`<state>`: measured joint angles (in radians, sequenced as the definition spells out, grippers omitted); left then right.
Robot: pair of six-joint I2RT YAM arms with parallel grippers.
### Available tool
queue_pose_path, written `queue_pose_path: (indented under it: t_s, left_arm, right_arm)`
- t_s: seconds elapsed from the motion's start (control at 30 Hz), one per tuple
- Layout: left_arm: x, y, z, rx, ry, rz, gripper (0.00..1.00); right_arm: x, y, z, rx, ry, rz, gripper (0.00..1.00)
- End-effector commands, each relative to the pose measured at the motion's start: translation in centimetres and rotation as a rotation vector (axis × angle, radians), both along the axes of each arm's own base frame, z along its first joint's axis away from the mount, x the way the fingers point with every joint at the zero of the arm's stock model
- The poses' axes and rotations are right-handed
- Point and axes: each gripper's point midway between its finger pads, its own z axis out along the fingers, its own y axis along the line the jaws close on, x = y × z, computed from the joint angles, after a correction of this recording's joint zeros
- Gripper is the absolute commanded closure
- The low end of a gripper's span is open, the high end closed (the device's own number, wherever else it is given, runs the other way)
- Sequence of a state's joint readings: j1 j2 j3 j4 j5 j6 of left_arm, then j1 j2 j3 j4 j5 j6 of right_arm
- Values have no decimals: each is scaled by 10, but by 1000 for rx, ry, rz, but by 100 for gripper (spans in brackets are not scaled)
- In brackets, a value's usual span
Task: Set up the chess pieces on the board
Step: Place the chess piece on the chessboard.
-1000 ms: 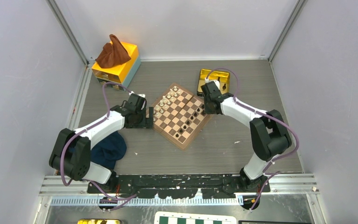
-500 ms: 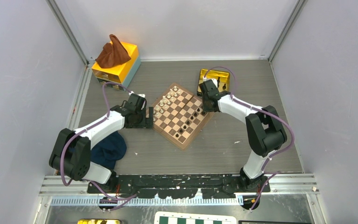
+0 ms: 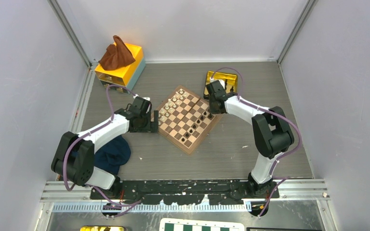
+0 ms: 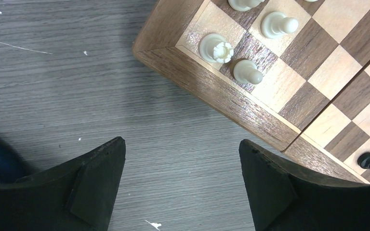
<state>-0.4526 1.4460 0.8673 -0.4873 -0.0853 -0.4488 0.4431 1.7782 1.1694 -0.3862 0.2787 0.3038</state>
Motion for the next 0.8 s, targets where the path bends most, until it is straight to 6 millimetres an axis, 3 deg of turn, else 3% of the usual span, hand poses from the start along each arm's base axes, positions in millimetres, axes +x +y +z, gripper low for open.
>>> queue_pose_path:
  t_s: [0.0, 0.4, 0.77]
  left_arm:
    - [13, -6, 12, -15, -48, 4, 12]
    - [14, -7, 12, -14, -46, 2, 12]
    - [14, -7, 12, -16, -47, 2, 12]
  right_arm:
    - [17, 7, 16, 27, -58, 5, 96]
    - [16, 10, 20, 44, -47, 9, 91]
    - [12, 8, 21, 40, -37, 8, 75]
